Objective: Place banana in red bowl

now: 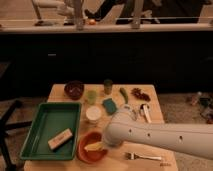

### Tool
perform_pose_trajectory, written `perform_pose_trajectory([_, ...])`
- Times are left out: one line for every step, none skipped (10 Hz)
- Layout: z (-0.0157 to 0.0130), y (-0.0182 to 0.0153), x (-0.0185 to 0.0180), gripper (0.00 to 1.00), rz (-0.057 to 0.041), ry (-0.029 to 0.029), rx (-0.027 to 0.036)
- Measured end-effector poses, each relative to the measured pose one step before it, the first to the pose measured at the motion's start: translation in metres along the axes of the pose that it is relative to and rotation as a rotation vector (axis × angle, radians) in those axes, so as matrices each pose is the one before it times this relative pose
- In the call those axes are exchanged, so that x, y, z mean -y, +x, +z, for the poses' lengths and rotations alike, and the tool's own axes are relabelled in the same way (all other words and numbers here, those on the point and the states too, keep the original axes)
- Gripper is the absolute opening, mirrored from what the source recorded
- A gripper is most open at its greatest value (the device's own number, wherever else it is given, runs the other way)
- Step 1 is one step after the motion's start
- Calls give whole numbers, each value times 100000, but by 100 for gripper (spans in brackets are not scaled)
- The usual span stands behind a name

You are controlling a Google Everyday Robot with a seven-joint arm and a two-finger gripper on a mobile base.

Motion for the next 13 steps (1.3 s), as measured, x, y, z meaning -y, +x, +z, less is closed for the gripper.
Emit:
perform_pose_trajectory([6, -43, -1, 41, -83, -31, 15])
perform_pose_trajectory([-1, 17, 3, 52, 43, 13, 12])
perform_pose_trajectory([12, -3, -8, 60, 17, -33, 34])
perform_pose_trajectory([37, 46, -19, 70, 141, -83, 43])
perform_pose_trajectory([-8, 1, 4, 78, 26, 27, 22])
perform_pose_trajectory([-17, 61, 1, 80, 142, 41, -19])
perform_pose_trajectory([5, -26, 2, 80, -55, -11, 11])
perform_pose_trajectory([5, -10, -2, 80, -25, -14, 9])
perform_pose_trajectory([4, 9, -4, 80, 37, -10, 12])
perform_pose_trajectory([-1, 13, 0, 80, 26, 4, -11])
perform_pose_trajectory([-1, -5, 2, 80, -15, 3, 4])
perform_pose_trajectory([-2, 5, -2, 80, 12, 3, 0])
perform_pose_trajectory([1, -2, 2, 80, 2, 0, 4])
